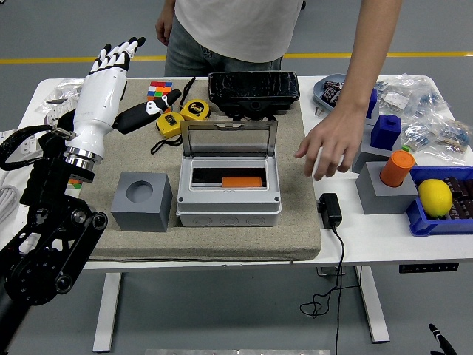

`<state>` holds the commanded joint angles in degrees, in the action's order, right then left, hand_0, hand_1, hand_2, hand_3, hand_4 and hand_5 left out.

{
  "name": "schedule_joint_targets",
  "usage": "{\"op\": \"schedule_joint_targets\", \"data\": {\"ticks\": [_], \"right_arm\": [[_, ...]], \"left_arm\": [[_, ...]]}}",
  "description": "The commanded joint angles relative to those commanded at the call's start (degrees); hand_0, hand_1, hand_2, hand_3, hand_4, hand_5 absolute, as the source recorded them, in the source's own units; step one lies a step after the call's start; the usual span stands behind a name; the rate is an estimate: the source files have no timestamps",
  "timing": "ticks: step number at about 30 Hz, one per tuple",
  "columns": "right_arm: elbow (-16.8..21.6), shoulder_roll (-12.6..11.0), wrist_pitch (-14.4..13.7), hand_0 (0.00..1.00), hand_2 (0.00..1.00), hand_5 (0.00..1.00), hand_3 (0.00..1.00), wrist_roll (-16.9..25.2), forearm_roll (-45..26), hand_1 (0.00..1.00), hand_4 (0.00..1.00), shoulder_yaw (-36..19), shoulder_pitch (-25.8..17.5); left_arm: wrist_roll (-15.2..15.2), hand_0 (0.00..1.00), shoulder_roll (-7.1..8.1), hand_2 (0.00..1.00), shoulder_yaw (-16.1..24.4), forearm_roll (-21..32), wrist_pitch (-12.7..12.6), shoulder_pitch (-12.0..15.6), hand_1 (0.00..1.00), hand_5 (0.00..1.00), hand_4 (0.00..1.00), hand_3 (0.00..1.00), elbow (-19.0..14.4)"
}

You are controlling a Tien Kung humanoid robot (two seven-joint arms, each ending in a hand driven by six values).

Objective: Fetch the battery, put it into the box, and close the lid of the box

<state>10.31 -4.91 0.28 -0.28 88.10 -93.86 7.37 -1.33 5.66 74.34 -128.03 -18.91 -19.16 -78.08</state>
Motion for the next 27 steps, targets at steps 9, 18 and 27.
{"op": "schedule_joint_targets", "data": {"ticks": [9,18,27], "right_arm": [[0.00,-0.04,-0.02,0.842,0.751,0.998,0.801,-0.08,0.13,0.757,0.998,-0.15,-0.07],[0.00,-0.09,-0.08,0.841,0.751,0.998,0.801,-0.18,0.42,0.756,0.998,-0.58,0.00],[0.00,-0.12,-0.05,0.841,0.751,0.998,0.801,-0.17,0.40,0.757,0.998,-0.44,0.08]], "left_arm": [[4.52,0.927,1.09,0.882,-2.19,-1.97,4.82,-1.02,0.941,0.998,0.998,0.871,-0.47],[9.06,0.742,1.90,0.758,-5.79,-1.97,12.37,-1.99,0.792,0.998,0.998,0.767,-2.01],[11.69,0.738,2.41,0.761,-9.60,-1.97,16.05,-2.81,0.797,0.998,0.998,0.769,-2.74]]}}
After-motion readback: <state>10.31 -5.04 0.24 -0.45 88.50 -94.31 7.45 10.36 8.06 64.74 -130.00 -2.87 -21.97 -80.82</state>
